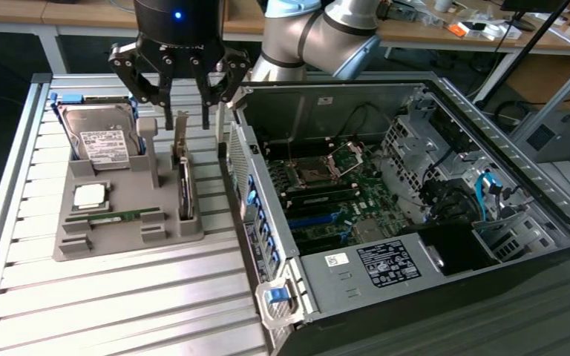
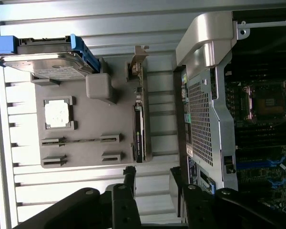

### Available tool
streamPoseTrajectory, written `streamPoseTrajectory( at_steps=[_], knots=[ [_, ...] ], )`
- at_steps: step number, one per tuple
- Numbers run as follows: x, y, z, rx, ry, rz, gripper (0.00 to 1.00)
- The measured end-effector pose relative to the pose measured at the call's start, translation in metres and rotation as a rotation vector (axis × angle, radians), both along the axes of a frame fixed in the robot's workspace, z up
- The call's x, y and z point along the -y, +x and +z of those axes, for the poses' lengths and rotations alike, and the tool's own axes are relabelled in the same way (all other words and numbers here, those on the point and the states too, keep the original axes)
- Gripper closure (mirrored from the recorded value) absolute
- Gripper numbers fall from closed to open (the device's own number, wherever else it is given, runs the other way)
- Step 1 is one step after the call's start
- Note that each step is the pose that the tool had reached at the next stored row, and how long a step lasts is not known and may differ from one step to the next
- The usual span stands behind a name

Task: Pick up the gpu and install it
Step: 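Pick up the gpu and move the gpu toward the slot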

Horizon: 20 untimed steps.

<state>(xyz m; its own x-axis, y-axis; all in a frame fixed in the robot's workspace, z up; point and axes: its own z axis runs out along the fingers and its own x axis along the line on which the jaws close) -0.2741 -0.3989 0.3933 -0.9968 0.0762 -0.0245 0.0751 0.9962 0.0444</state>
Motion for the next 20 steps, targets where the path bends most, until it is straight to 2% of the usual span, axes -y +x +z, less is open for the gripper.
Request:
streamPoseTrajectory(
  at_steps=[1,2,20],
  knots=[
    [0.0000,0.0000,0.0000,0.0000,0.0000,0.000,0.58],
    [0.0000,0.0000,0.0000,0.0000,0.0000,0.000,0.52],
    [0.0000,0.0000,-0.0037,0.0001,0.0001,0.000,0.52]
  ],
)
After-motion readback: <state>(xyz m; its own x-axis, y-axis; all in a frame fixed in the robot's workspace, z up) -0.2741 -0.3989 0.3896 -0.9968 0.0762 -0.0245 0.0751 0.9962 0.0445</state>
